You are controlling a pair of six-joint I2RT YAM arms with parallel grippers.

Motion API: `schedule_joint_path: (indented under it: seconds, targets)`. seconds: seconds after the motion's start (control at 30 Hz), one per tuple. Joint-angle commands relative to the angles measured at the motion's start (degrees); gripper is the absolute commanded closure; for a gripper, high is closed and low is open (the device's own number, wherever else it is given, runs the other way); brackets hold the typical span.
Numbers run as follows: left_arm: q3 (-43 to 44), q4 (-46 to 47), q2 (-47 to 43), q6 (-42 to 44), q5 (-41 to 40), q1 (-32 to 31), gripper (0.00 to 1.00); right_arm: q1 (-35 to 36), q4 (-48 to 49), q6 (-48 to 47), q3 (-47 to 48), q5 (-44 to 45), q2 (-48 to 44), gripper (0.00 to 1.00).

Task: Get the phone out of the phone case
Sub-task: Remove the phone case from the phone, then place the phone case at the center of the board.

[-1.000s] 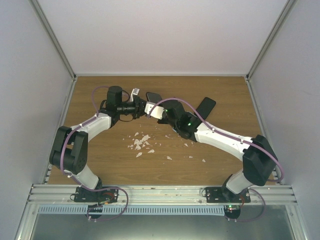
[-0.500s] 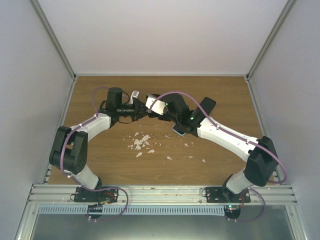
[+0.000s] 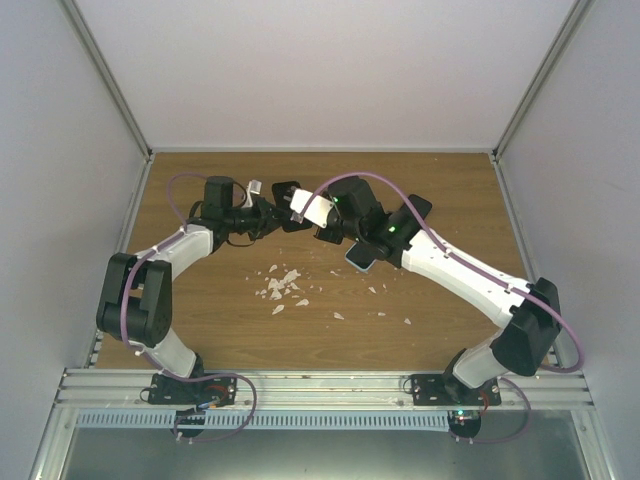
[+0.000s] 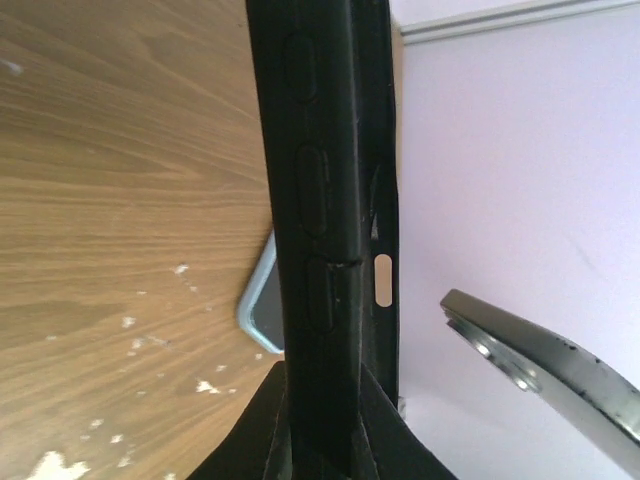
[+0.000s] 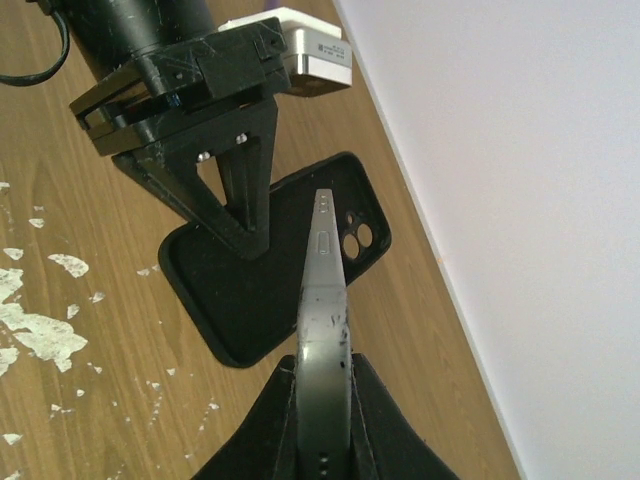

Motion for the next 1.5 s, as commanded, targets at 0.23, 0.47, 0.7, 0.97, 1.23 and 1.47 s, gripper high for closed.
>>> schedule_joint_path:
  seconds: [0.23, 0.47, 0.7, 0.97, 1.23, 1.47]
  targets:
    - [7.4, -13.2, 1.8, 25.8, 0.7, 6.9, 1.0, -1.1, 0.6, 2.7, 1.3, -1.7, -2.5, 0.99]
    - [12.1, -17.4, 6.5, 31.8, 4.4, 11.4, 1.0, -1.9, 0.6, 3.1, 0.8, -2.0, -2.5, 1.0]
    - [18.2, -19.6, 12.2, 34.1, 5.0, 11.7, 1.0, -2.2, 1.5, 2.6, 0.1, -0.9, -2.0, 1.0]
    - [25.1, -22.0, 20.6, 34.3, 6.8, 7.4, 1.0, -2.9, 3.3, 0.5, -2.5, 3.4, -1.8, 1.0]
    - [27.1, -21.6, 26.6, 31.5, 5.6, 2.7, 1.0, -4.4, 4.1, 0.6, -3.8, 4.4, -1.6, 0.99]
    - [29.2, -21.7, 31.2, 29.2, 4.2, 1.0, 1.0, -5.6, 5.5, 0.5, -5.0, 4.5, -1.0, 1.0]
